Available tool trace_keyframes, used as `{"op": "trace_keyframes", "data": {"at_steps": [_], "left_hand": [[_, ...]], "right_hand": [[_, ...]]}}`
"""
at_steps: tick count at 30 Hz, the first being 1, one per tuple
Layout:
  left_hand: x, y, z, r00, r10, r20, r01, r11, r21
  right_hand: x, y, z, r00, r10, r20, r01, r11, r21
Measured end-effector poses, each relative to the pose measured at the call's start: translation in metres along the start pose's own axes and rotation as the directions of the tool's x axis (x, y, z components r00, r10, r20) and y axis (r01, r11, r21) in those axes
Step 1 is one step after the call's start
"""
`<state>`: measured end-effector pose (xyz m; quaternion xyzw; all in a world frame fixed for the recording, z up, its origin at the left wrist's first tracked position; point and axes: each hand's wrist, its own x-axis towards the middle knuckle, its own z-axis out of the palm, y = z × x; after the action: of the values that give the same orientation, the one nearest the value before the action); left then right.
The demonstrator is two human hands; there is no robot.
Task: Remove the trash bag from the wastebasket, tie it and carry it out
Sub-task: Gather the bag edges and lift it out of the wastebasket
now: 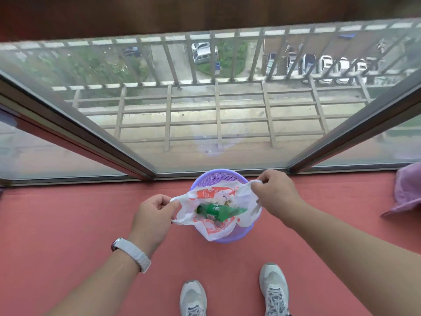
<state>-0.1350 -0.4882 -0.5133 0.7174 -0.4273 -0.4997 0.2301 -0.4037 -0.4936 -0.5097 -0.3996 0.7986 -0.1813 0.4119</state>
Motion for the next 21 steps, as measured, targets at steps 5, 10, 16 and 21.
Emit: {"op": "trace_keyframes", "data": {"at_steps": [5,10,16,21], "left_hand": [[-0.013,0.036,-0.019,0.996,0.072,-0.056,-0.068,0.996,0.065],[-0.026,0.069,-0.041,0.99,0.095,-0.108,-0.092,0.995,0.03],[-0.054,0.115,-0.071,0.987,0.094,-0.128,-0.105,0.991,-0.077],[-0.087,0.16,-0.105,0.982,0.155,-0.106,-0.168,0.978,-0.125]], "right_hand": [[-0.026,-0.034,-0.02,0.998,-0.026,0.054,0.023,0.999,0.048],[-0.051,-0.069,-0.036,0.994,-0.078,0.078,0.067,0.989,0.132],[-0.084,-0.117,-0.071,0.992,-0.095,0.08,0.074,0.968,0.238],[-0.125,-0.158,-0.112,0.99,-0.128,0.065,0.111,0.969,0.222]]}}
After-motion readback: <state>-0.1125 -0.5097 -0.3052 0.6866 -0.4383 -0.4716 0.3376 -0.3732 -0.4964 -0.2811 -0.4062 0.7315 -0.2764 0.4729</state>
